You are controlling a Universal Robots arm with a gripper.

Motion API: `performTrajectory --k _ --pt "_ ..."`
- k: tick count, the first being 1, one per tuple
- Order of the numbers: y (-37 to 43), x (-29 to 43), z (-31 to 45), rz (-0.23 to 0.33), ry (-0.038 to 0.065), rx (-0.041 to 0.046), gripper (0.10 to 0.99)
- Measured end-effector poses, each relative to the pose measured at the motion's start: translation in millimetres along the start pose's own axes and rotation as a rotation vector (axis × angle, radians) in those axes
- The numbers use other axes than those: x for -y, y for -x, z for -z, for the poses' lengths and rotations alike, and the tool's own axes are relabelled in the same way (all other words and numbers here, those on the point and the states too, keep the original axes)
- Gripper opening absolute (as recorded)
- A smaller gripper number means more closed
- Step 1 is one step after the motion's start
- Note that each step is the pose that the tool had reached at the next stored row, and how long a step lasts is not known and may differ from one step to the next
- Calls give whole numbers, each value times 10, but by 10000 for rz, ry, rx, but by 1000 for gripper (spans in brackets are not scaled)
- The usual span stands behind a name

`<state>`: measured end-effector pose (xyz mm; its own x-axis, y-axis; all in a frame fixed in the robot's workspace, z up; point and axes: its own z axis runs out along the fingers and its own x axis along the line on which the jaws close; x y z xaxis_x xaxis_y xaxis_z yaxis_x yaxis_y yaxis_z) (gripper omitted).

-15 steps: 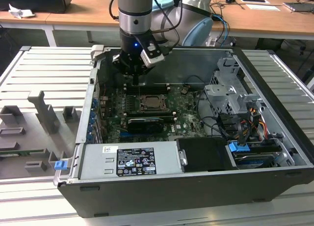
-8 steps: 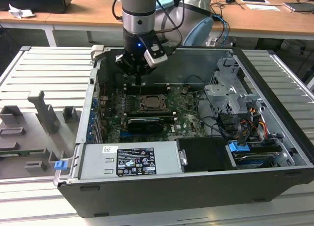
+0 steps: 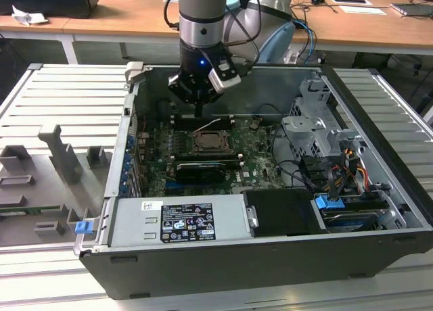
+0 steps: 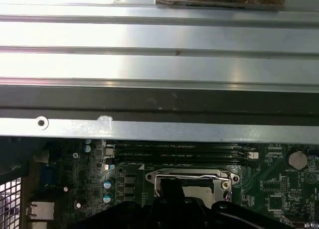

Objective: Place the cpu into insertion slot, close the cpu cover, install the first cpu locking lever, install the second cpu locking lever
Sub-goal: 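Install the first cpu locking lever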

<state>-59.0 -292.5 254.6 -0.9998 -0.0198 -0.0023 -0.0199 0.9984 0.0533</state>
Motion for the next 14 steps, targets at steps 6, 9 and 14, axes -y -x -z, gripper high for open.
performTrajectory --k 6,9,14 --pt "10 14 -17 -1 597 12 106" --pt "10 31 -75 -2 653 16 106" --pt "34 36 -159 161 653 13 106"
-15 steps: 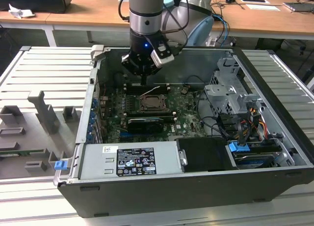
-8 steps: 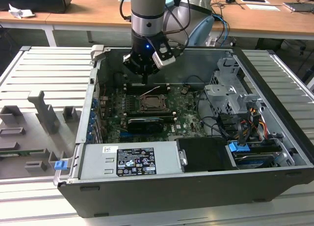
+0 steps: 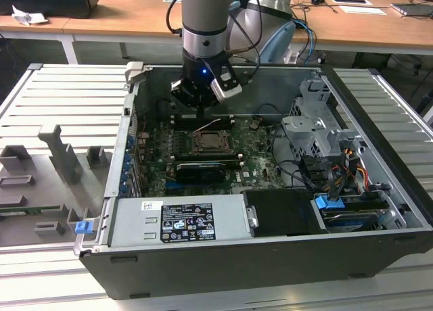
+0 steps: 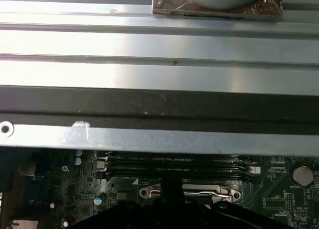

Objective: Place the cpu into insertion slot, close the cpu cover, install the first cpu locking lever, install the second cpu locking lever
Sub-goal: 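Install the first cpu locking lever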

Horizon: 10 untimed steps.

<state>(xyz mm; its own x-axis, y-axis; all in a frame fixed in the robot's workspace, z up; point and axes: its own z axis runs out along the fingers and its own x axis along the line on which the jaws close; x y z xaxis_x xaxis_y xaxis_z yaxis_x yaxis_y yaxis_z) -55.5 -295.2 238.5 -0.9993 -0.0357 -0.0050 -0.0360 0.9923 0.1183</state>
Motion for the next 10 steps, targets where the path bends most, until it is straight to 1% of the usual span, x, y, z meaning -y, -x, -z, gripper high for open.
performTrajectory --k 2,10 --pt "3 3 -18 46 -1 -5 106" --pt "35 5 -27 47 8 -4 106"
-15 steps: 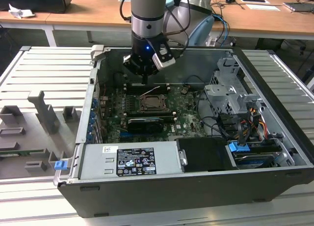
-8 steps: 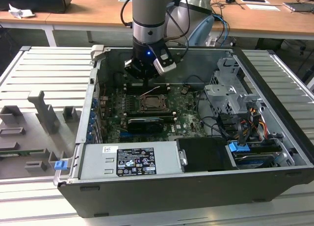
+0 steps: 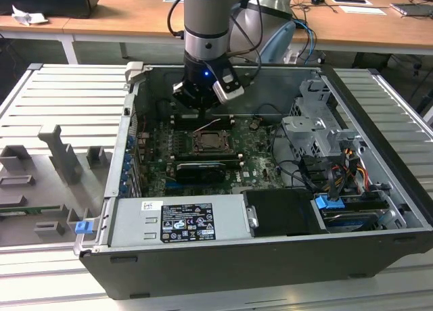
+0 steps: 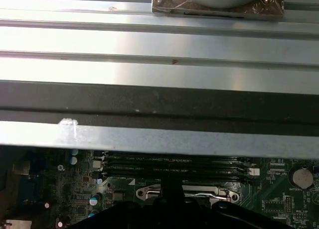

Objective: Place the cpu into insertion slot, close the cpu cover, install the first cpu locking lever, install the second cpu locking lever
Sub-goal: 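Install the first cpu locking lever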

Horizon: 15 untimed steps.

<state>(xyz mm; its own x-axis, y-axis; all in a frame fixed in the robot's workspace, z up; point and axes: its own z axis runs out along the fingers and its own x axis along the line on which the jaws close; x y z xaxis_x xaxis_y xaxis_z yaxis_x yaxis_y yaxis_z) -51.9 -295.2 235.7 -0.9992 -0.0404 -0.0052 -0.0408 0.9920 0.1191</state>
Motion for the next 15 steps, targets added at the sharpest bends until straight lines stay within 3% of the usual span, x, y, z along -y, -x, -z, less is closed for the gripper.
performTrajectory --k 7,8,9,10,12,15 --pt "18 1 -2 1 0 0 106" --pt "110 6 -9 2 0 1 106" --pt "148 7 -13 1 2 2 106" --pt "159 3 -27 52 -6 121 106" --pt "159 0 -30 88 -8 226 106" --pt "160 -3 -50 102 11 252 106"
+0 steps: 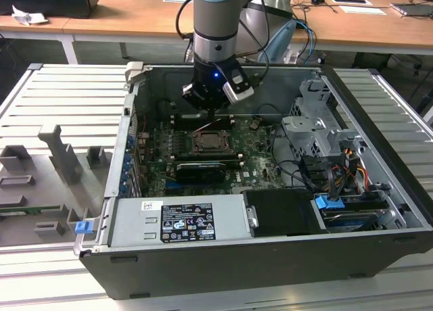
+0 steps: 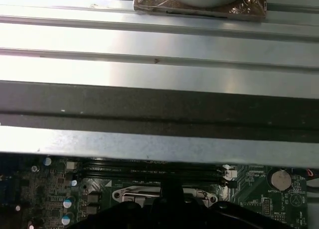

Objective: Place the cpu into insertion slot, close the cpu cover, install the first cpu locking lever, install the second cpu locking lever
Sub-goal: 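Install the first cpu locking lever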

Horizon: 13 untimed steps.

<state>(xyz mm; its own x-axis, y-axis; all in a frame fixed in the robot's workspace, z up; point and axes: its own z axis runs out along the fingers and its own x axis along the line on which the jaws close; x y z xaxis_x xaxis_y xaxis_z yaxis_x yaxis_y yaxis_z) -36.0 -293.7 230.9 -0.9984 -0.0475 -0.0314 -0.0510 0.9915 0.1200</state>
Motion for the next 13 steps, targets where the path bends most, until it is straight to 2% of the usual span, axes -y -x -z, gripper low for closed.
performTrajectory --k 11,13 --pt "-3 9 -74 2 1 19 106" --pt "-3 9 -107 2 1 27 106"
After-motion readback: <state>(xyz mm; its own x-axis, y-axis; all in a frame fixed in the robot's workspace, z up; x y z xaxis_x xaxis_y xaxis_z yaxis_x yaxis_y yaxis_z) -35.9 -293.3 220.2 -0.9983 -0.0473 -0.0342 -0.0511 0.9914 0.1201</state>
